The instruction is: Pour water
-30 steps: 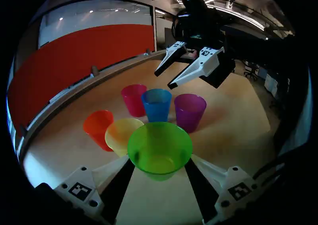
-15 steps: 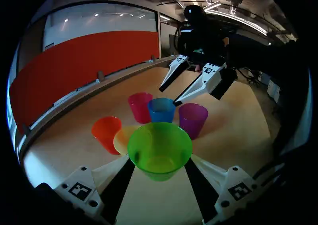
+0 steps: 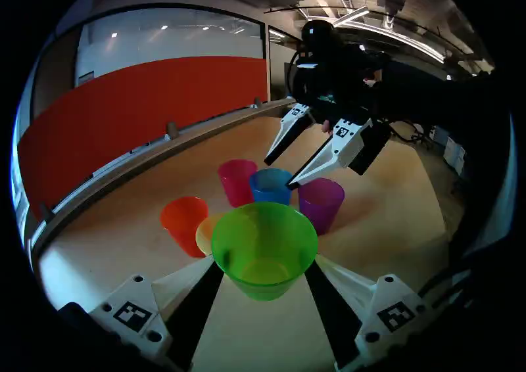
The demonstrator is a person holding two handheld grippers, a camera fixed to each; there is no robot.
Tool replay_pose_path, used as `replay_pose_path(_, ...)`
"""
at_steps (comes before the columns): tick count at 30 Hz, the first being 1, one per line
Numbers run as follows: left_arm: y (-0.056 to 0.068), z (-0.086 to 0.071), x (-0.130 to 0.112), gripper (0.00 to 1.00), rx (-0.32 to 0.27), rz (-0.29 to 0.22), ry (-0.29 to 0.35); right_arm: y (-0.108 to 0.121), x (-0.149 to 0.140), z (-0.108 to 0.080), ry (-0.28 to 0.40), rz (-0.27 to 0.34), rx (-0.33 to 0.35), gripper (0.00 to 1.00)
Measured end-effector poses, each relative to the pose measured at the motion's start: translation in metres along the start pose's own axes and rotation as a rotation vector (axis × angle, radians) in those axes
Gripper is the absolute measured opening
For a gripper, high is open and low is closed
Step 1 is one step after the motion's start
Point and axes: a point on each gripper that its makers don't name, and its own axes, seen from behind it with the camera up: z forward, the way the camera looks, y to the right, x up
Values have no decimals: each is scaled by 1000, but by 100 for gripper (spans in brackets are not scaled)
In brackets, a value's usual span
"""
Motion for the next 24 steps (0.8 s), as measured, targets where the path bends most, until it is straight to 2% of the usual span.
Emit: replay_pose_path(24,0,-7,1,82,-3,0,16,-5,-4,19,-70,2,10,100)
